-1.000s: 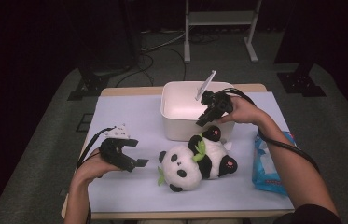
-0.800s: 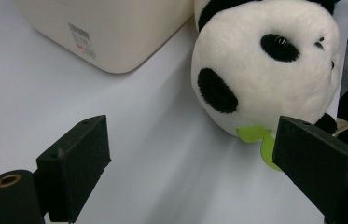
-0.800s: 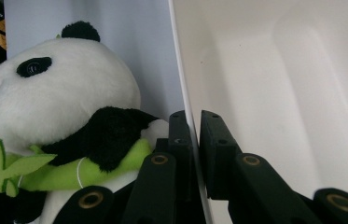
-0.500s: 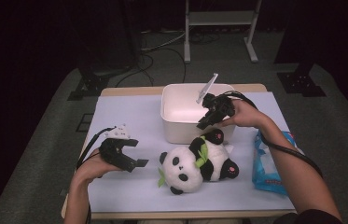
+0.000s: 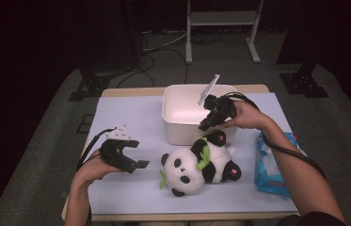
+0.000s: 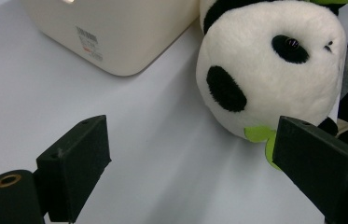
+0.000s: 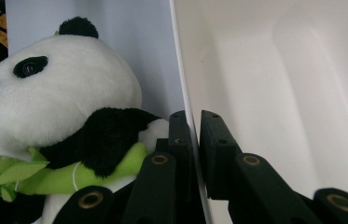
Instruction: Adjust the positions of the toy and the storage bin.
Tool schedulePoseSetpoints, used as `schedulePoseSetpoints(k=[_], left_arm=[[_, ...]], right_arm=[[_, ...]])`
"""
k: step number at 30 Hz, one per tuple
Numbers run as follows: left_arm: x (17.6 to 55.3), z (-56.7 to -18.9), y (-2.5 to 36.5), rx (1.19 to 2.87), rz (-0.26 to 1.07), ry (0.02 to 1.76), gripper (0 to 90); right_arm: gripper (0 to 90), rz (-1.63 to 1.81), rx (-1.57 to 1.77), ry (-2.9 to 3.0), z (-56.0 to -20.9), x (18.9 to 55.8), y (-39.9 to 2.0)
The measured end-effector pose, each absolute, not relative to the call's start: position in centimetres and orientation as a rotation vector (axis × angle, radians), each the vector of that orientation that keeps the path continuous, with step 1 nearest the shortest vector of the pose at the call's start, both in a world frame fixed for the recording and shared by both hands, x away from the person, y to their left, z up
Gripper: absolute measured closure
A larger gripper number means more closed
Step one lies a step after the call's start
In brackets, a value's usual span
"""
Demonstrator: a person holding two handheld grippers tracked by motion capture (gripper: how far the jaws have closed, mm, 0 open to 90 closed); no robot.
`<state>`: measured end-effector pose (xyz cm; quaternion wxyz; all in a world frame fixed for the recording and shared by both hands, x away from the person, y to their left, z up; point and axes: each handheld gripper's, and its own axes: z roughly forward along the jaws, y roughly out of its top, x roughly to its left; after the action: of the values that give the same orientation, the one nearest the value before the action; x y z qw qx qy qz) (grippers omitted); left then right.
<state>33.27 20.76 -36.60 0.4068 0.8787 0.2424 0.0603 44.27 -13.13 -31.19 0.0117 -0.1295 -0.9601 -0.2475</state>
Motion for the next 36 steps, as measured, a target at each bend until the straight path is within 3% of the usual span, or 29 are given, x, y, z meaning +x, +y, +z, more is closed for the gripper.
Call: schedulePoseSetpoints(k=[36], left_arm=[[33.29,-36.79,21.04,2.212,0.147,0.626,10.1]], right_arm=[[81.2,-0.754,-0.401,-2.971,-31.14,44.24,-13.04]])
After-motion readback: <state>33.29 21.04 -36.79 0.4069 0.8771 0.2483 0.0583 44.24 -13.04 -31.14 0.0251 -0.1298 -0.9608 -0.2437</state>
